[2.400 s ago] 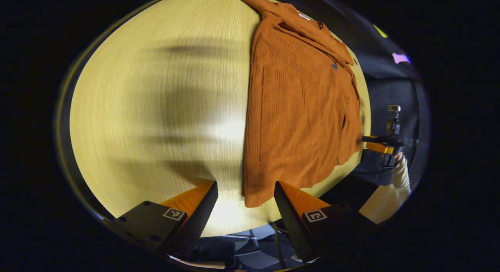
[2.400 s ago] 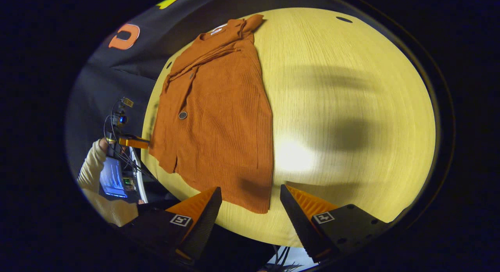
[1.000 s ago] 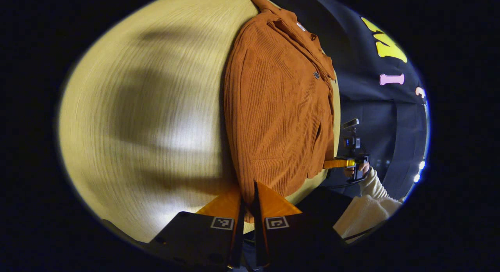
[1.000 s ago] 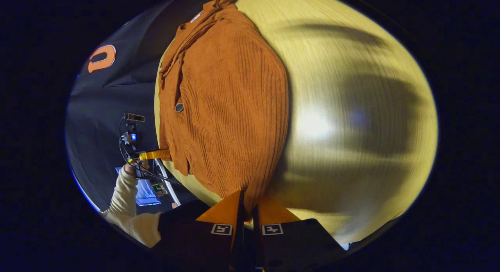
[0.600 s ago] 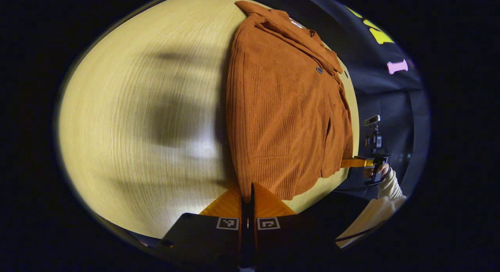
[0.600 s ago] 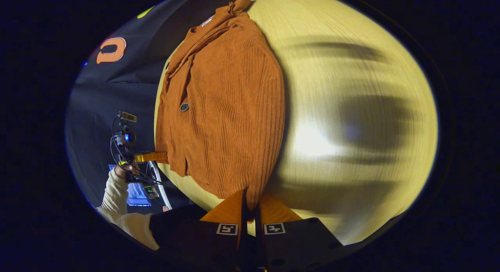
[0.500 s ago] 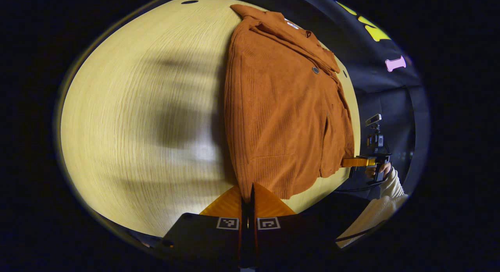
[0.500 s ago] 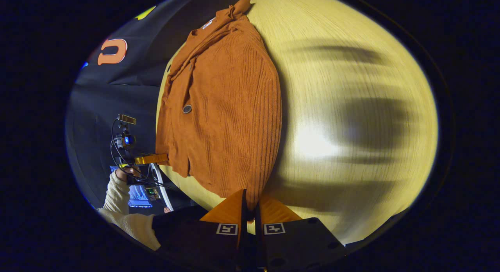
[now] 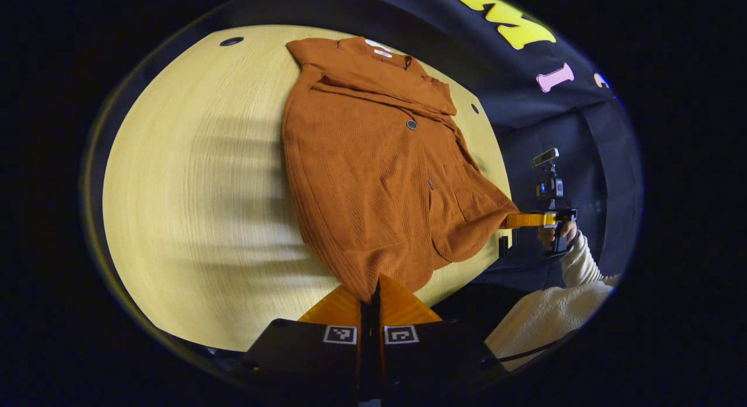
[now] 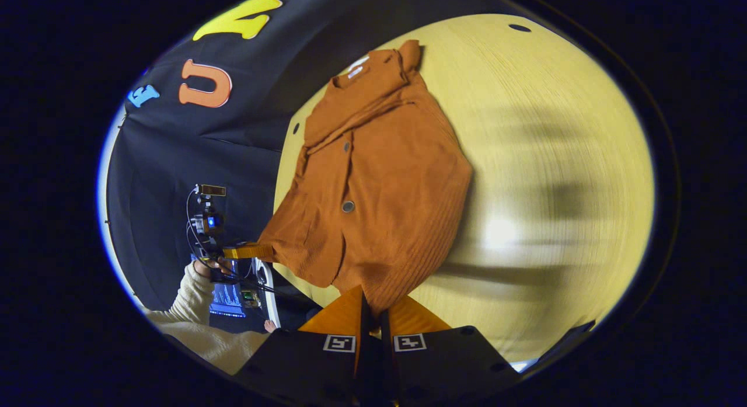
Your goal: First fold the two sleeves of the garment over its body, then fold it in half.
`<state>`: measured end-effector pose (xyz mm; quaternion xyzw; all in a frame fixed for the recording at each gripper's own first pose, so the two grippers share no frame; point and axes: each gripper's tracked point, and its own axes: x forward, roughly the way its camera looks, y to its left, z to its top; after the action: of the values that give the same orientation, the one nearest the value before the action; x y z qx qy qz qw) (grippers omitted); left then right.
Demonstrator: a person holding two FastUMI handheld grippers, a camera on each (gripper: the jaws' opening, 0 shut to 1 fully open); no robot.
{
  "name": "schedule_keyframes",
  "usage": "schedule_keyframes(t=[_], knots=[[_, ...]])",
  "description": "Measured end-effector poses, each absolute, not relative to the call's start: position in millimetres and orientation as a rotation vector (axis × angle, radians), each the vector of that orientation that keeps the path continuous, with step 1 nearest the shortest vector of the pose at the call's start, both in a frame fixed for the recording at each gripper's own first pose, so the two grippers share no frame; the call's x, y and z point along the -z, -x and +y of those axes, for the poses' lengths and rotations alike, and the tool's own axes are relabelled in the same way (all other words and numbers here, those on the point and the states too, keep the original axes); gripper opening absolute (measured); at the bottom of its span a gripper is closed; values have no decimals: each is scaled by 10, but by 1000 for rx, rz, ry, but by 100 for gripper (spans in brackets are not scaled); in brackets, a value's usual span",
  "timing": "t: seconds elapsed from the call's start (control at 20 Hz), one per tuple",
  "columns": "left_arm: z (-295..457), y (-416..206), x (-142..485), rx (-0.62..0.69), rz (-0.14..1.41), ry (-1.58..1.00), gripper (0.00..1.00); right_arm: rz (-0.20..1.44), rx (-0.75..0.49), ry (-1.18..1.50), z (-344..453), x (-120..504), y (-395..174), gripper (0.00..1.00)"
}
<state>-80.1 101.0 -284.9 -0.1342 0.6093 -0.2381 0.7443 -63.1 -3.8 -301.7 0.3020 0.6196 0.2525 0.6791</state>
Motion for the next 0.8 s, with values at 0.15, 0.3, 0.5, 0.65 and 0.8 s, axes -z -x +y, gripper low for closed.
schedule_keyframes(t=[0.15, 0.3, 0.5, 0.65, 0.8], knots=[[1083, 661, 2699, 544, 1340, 187, 3, 1356, -595, -640, 21, 2850, 349, 9], [1130, 411, 2459, 588, 1315, 72, 3, 1354, -592, -622, 51, 2765, 97, 9], [1039, -65, 2217, 594, 1304, 85, 3, 1338, -572, -638, 61, 2609, -266, 9], [919, -459, 2146, 639, 1276, 128, 3, 1303, -545, -671, 58, 2462, -680, 9], [876, -927, 2122, 642, 1234, 229, 3, 1261, -504, -715, 107, 2407, -1185, 9]])
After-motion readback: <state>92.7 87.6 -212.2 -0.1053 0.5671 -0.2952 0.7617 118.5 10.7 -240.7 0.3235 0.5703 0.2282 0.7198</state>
